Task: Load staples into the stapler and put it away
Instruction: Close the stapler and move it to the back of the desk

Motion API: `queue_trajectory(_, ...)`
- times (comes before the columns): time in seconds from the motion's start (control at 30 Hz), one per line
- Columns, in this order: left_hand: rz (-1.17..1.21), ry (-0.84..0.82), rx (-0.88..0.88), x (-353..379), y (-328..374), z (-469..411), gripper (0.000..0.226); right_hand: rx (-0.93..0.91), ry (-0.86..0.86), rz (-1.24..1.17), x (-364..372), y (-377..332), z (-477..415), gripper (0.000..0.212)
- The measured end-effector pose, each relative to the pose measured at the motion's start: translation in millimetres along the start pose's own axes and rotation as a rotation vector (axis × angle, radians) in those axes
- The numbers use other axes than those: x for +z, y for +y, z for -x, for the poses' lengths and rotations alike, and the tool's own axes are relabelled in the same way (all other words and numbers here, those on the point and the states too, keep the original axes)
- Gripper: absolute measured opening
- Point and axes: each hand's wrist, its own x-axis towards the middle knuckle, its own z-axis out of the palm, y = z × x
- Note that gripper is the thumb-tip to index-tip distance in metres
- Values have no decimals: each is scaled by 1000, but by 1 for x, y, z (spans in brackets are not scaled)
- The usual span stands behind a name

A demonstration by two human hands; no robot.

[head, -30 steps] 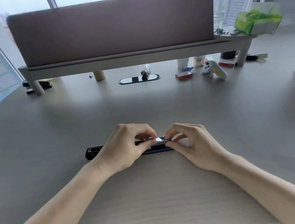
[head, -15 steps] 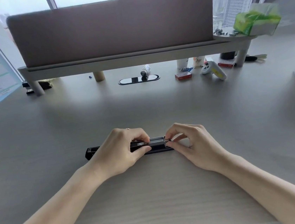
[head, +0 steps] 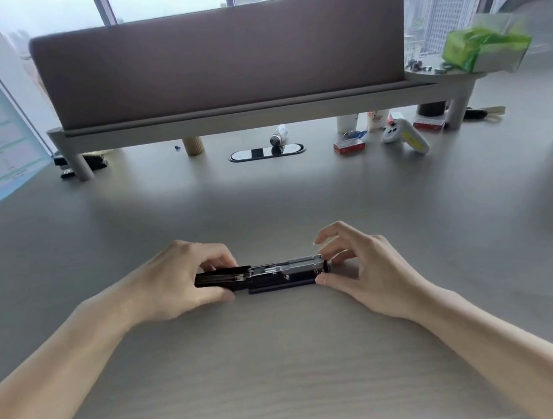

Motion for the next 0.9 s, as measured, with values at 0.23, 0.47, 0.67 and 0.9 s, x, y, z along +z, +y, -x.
queue_trajectory(0.23,-222,-26,49,-39,28,-12,35,21,3,4,2,-1,0,47)
queue_trajectory(0.47,30,109,95,-26,71,-33,42,24,2,-16,2,-1,0,52)
queue_trajectory(0.67,15,6,137,13,74,-48,20,15,3,-83,3,0,1,53)
queue_trajectory(0.9,172,8,-22,28,78,-50,45,21,-10,-100,2,1,0,55)
